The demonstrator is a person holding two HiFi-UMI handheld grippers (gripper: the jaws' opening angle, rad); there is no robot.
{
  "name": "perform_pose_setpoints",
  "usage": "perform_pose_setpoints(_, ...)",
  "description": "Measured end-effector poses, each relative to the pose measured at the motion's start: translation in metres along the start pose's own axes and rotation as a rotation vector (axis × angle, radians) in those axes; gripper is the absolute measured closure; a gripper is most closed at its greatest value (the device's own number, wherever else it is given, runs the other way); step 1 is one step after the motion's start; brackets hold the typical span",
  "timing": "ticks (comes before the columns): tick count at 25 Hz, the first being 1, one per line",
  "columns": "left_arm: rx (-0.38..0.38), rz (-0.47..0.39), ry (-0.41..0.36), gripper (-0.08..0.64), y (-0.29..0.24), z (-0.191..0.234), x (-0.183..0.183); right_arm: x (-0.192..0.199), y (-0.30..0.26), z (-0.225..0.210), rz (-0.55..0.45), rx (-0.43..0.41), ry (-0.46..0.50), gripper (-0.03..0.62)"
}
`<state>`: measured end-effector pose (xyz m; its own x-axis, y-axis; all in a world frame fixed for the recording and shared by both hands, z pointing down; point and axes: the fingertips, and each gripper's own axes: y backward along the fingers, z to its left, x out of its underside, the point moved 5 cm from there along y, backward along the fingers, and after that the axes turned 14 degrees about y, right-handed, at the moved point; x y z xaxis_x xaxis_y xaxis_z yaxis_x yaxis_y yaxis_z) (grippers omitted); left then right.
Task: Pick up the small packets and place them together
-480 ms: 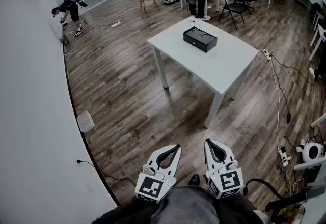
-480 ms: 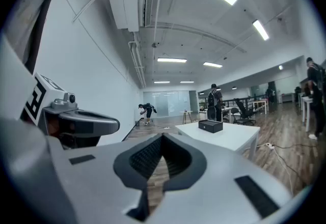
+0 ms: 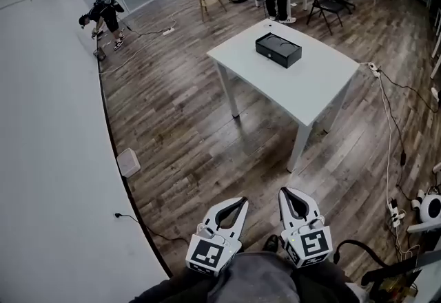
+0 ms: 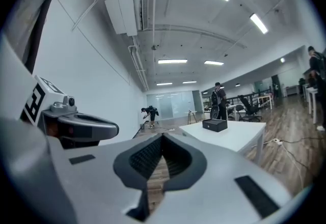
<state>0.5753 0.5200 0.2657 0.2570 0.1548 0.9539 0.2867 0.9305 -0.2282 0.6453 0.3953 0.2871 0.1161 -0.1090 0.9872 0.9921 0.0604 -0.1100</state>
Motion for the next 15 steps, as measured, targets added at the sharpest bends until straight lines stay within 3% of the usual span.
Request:
perform_pose_setpoints(8, -0.084, 0.04, -0.018, 0.557, 0.005, 0.006, 0.003, 0.009, -0.021, 0.007, -0.021, -0.094, -0.015, 0.588)
perform_pose_setpoints(15, -0.135, 0.058, 0.016, 0.557, 0.009, 0.025, 0.008, 0.01, -0.043, 0.016, -0.018, -0.144, -0.041, 0.588)
